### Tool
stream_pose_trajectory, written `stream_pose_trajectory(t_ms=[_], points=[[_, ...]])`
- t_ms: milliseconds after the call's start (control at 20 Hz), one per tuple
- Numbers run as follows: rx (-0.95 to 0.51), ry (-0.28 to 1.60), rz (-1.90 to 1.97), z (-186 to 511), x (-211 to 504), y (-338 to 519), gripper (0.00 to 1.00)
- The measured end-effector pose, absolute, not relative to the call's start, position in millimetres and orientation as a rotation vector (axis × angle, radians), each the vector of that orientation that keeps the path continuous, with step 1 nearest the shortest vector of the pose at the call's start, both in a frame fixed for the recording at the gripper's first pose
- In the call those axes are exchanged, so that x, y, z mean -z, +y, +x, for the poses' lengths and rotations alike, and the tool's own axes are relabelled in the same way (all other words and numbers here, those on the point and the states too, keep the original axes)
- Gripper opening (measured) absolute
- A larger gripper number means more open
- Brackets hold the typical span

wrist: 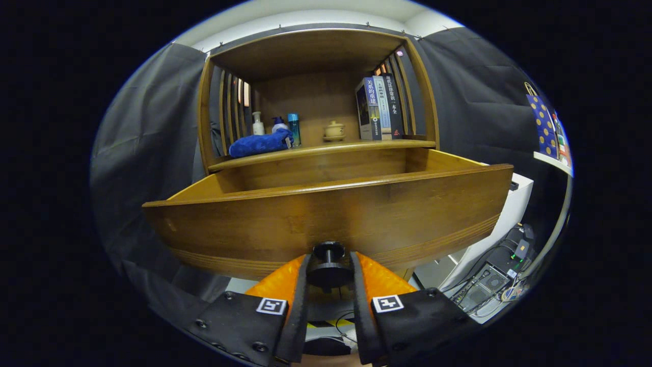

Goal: Pull open the drawer, take out the items inside it, and place them on the countertop above the cabinet.

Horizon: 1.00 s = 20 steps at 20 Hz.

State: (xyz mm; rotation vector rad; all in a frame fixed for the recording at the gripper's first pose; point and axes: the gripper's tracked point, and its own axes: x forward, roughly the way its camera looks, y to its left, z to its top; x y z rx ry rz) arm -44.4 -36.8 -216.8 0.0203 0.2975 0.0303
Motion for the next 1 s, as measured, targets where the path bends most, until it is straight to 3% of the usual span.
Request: stream_pose_trajectory(t_ms=[400,850,1000], points=[[-0.020,0.249,0.007,-47,149,-41,0.91],[-0.039,0.211,0.065,-1,74,-26,0.98],[-0.026,0.287,0.057,24,72,-26,0.99]])
